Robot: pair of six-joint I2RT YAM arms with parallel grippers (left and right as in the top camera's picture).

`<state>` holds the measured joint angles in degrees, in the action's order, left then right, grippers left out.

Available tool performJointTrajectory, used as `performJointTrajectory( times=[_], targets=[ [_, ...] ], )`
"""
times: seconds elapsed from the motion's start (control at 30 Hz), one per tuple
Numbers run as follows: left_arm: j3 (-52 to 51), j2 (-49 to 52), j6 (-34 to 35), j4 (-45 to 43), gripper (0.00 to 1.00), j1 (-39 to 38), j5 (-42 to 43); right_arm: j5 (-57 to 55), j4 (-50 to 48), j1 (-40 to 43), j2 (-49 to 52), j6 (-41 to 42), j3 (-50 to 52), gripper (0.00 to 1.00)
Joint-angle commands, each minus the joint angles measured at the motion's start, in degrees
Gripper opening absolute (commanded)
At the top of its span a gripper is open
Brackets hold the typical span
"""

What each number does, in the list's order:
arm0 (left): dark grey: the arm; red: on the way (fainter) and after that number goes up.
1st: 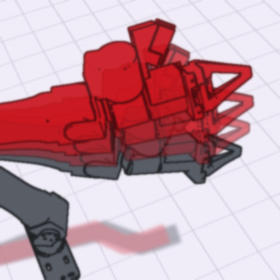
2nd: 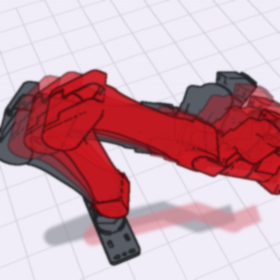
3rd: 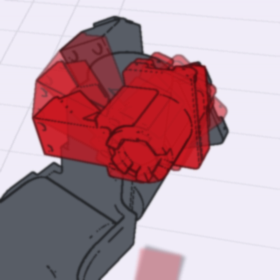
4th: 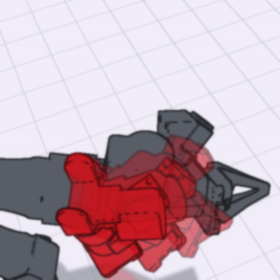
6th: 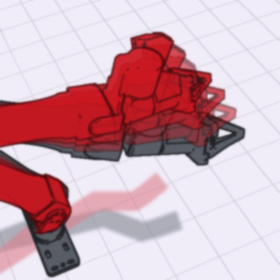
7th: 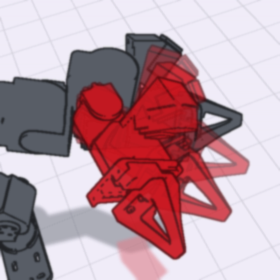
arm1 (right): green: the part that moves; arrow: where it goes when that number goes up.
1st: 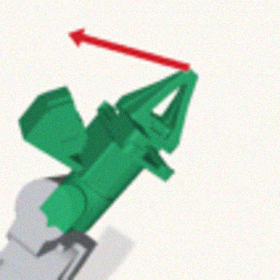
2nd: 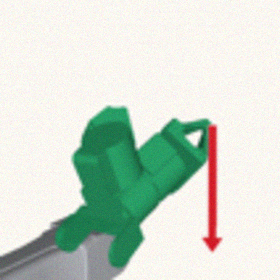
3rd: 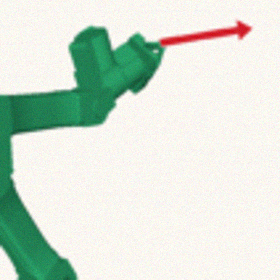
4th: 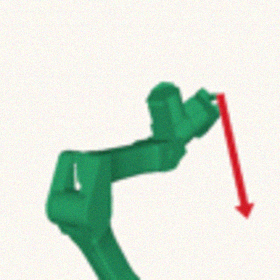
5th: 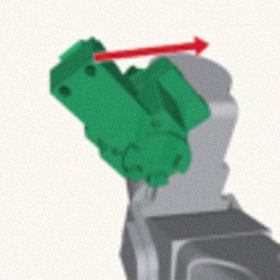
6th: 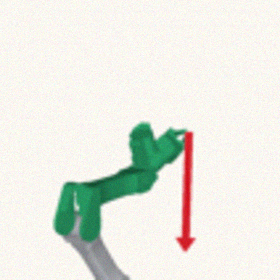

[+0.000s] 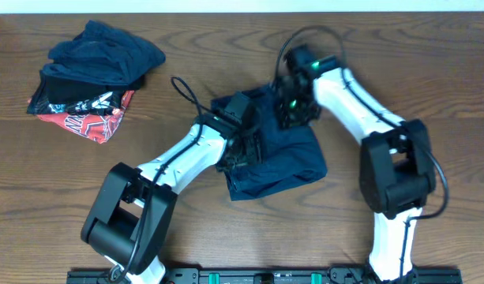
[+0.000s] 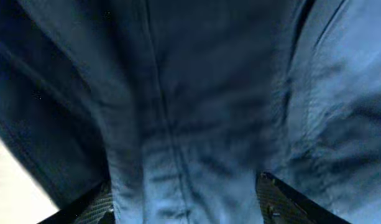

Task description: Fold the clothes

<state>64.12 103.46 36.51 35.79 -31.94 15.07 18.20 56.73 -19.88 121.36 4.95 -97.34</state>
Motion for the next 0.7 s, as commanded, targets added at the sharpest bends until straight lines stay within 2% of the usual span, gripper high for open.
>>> performJointTrajectory(
  times=[0.0, 0.17, 0.43, 0.57, 0.67],
  targets=[
    [-0.1, 0.4, 1.8, 1.8, 0.7, -1.6, 0.8, 0.5, -2.6, 2.4, -3.6, -0.7, -4.1, 0.13],
    [-0.2, 0.4, 1.8, 1.9, 0.69, -2.9, 0.8, 0.7, -6.2, 2.1, -2.3, -0.7, -4.1, 0.1],
    [-0.2, 0.5, 2.0, 3.2, 0.69, -2.9, 0.8, 1.0, -6.0, -1.7, 4.7, -0.8, -4.1, 0.09],
    [-0.2, 0.5, 2.0, 3.3, 0.7, -2.9, 0.8, 1.7, -5.2, -3.2, 9.0, -0.8, -4.1, 0.1],
    [-0.2, 0.5, 2.0, 3.9, 0.7, -2.9, 0.8, 0.7, -5.7, -4.1, 11.9, -0.7, -4.1, 0.16]
  ],
)
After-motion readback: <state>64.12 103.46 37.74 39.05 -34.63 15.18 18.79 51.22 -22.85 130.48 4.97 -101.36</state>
